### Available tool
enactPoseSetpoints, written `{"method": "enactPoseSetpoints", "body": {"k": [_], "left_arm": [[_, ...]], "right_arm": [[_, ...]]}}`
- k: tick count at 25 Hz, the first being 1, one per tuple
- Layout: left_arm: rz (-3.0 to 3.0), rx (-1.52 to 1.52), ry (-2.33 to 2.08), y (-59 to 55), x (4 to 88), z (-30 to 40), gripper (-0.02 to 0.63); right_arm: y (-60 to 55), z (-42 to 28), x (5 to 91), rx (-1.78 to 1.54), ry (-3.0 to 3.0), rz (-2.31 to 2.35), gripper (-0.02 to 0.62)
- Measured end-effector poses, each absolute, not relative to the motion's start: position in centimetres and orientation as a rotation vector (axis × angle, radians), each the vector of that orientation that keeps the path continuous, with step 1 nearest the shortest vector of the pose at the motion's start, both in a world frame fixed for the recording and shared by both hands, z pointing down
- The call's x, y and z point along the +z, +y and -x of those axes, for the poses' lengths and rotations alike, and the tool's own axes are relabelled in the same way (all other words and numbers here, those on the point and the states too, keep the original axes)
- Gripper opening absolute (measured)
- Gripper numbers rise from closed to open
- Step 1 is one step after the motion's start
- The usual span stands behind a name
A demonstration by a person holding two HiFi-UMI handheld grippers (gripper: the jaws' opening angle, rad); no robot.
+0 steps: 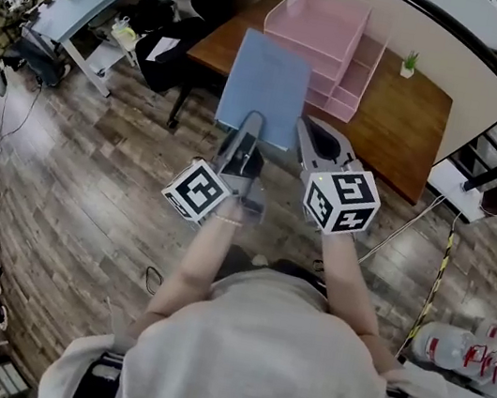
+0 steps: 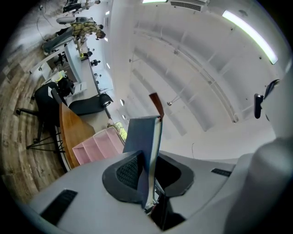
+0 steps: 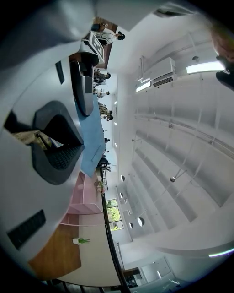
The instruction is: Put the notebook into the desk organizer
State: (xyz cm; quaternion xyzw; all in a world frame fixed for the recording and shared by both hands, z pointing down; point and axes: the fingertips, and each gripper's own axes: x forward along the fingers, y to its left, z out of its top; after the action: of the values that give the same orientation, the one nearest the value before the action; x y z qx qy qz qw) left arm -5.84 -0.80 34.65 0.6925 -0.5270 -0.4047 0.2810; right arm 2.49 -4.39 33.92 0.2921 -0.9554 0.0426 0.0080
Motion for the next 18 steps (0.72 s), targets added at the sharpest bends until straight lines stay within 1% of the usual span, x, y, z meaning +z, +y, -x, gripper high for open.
{"method": "enactPoseSetpoints", "body": {"k": [12,18], "left_arm": [[-1.818,-1.081,-1.349,-6.6,35.7,6.3,0.072],[-1.827,-1.091,-1.275,-10.4,35.5,7.4,0.074]], "right_arm": [[-9.8,-3.0,35.6,0.239,-2.972,-0.977,0.010],[-13.4,-1.4,35.7,0.232,-2.955,-1.005,0.009]]}}
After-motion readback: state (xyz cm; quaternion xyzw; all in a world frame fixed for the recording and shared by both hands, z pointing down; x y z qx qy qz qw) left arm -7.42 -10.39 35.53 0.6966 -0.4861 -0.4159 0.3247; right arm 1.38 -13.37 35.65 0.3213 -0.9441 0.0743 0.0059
